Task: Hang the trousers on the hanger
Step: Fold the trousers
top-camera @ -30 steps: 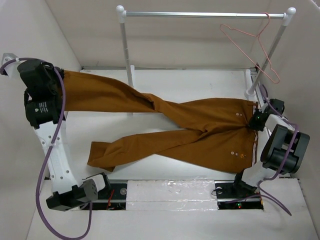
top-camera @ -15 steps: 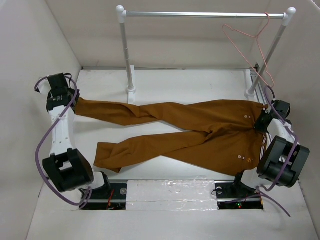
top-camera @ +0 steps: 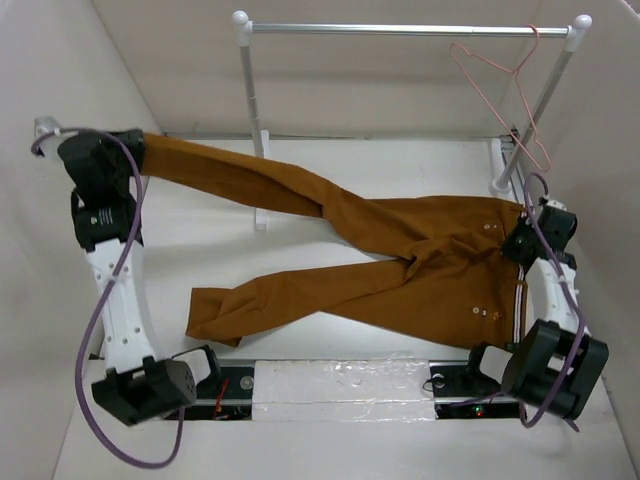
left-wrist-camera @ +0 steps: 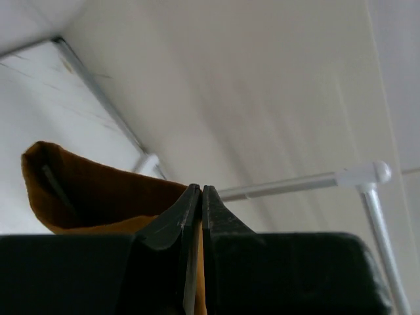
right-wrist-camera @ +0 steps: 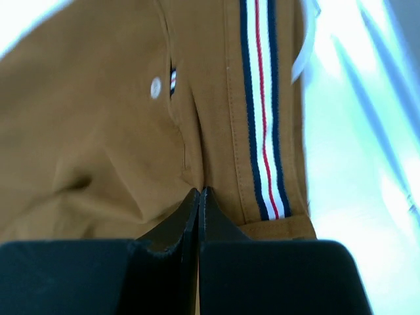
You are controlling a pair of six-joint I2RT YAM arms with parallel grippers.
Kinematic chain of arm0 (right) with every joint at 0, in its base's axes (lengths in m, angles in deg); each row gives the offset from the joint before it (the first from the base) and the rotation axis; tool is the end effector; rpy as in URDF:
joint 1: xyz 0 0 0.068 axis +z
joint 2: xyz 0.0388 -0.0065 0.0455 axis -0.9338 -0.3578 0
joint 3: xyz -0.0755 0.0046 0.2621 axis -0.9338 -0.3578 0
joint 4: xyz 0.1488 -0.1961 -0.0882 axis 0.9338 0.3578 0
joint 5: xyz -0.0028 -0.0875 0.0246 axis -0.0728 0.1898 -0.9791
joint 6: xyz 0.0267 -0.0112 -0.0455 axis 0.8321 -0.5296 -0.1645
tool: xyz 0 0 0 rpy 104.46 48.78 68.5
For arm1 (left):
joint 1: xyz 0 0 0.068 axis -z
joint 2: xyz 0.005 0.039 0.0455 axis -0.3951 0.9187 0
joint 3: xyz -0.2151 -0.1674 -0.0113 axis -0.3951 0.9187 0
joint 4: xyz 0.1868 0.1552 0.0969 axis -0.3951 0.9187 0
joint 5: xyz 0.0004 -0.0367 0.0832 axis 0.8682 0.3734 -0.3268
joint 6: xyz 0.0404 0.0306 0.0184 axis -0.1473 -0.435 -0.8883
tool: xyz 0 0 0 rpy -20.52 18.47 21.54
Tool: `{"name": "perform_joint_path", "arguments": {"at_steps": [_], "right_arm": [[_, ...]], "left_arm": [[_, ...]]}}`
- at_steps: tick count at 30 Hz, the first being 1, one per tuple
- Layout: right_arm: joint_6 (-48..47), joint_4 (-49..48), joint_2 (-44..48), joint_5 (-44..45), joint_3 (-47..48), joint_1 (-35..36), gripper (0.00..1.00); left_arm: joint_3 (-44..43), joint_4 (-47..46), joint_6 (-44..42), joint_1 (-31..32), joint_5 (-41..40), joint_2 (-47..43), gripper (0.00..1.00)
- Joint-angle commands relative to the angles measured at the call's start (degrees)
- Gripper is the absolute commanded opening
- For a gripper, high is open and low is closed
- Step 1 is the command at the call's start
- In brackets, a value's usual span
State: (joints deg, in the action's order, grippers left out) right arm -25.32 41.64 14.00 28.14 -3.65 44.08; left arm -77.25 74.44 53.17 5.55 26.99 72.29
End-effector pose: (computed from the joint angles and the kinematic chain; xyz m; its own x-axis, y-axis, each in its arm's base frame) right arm 0.2327 -0.1030 0.2414 -0.5667 0.4164 -0.7110 0.4108 0.8908 0.1943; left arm 0.2509 0.0755 0.4808 0.1657 -0.7997 -0.5771 -0.0870 0.5711 -0.8163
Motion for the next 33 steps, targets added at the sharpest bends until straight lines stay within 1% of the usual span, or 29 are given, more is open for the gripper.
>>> {"name": "perform_joint_path", "arguments": {"at_steps": [1,2,3,4,5,6,7,8,9,10,11,12,13,14,17,18,19,20,22,25,26,27,29,31,32,33], "right_arm": [[1.38,-0.09,4.49,-1.57,-7.33,-0.27,0.00],[0.50,0.35,5.46,-1.13,-9.79,-1.23,0.00],[-2.12,1.66,5.55,-0.43,-10.60,-2.63,0.00],[-3.54,2.19,5.47,0.01,-11.04,-6.13,0.00],[-4.94,2.37,4.51,0.62,-11.30,-7.12,0.00],[-5.22,2.55,3.89,2.72,-10.70,-7.13,0.00],[-5.57,2.20,3.10,2.65,-10.26,-7.74,0.00],[-5.40,1.68,2.57,2.22,-9.90,-9.40,0.00],[-5.13,1.32,1.17,-0.57,-8.60,-10.37,0.01],[-5.13,1.67,0.73,-1.56,-7.80,-10.38,0.02],[-5.22,1.76,0.55,-2.53,-7.27,-9.86,0.06],[-5.05,1.67,0.98,-3.14,-7.18,-9.25,0.07],[-4.96,1.41,1.59,-3.41,-7.87,-9.24,0.09],[-4.78,0.71,2.30,-3.59,-8.49,-8.37,0.12],[-4.60,-1.66,3.79,-6.84,-10.60,-4.24,0.14],[-5.65,-1.58,4.06,-7.63,-10.86,-0.92,0.14],[-6.18,-0.80,5.02,-7.11,-11.22,0.59,0.13],[-6.71,-0.27,5.90,-7.11,-12.35,1.65,0.10],[-7.06,-1.58,7.57,-11.14,-14.29,3.14,0.09],[-10.13,-0.35,9.68,-12.29,-14.82,5.86,0.08],[-11.79,1.04,9.77,-11.86,-14.39,6.57,0.07],[-12.51,1.67,9.77,-11.68,-14.38,6.58,0.07],[-12.87,1.67,9.77,-11.59,-14.73,6.58,0.06],[-12.95,1.23,9.60,-12.46,-15.52,6.58,0.06],[-12.95,1.15,9.51,-12.99,-15.79,6.58,0.06],[-12.95,0.88,9.25,-13.34,-16.14,6.58,0.06]], "left_arm": [[13.95,0.77,-1.81,-0.74,-12.27,-1.46,0.00],[16.46,1.80,-0.52,-1.70,-17.00,-0.16,0.00],[18.84,2.60,0.71,-8.41,-14.52,0.72,0.10],[25.04,-1.57,2.46,-11.09,-9.36,1.60,0.15],[26.84,-2.05,4.13,-12.59,-8.79,4.48,0.26],[27.38,-2.05,4.58,-13.39,-7.57,5.82,0.60],[27.82,-4.14,4.24,-13.40,-4.68,7.31,0.76],[27.65,-4.43,3.89,-13.40,0.65,9.50,0.85],[27.21,-3.91,3.80,-13.40,1.92,10.04,0.93],[26.69,-3.73,2.93,-13.40,2.81,10.22,0.94],[26.25,-2.68,1.09,-12.70,2.47,9.35,0.94],[25.89,-0.50,0.03,-12.17,1.68,8.48,0.93],[25.80,0.66,-0.85,-10.08,-0.85,7.42,0.93],[26.15,1.45,-1.47,-8.93,-1.40,5.41,0.92],[29.93,1.46,-2.27,-7.16,-1.06,2.68,0.92],[30.63,0.85,-2.01,-7.16,-0.70,2.67,0.91],[31.33,0.15,-1.22,-7.16,-0.18,3.01,0.90],[31.17,-0.12,-0.78,-7.16,-0.26,4.50,0.90],[29.50,-1.61,0.53,-7.16,0.17,6.44,0.90],[24.85,-0.48,0.89,-6.37,0.36,11.53,0.90],[22.84,0.83,0.63,-5.67,0.36,15.28,0.89],[21.77,2.06,0.63,-5.66,0.36,15.32,0.87],[20.01,5.23,0.81,-4.97,-1.48,18.29,0.82],[19.74,5.15,0.72,-4.35,-4.46,18.75,0.80],[19.57,5.15,0.89,-4.35,-5.17,19.36,0.76],[19.13,5.59,0.81,-4.35,-5.88,19.89,0.74]]}}
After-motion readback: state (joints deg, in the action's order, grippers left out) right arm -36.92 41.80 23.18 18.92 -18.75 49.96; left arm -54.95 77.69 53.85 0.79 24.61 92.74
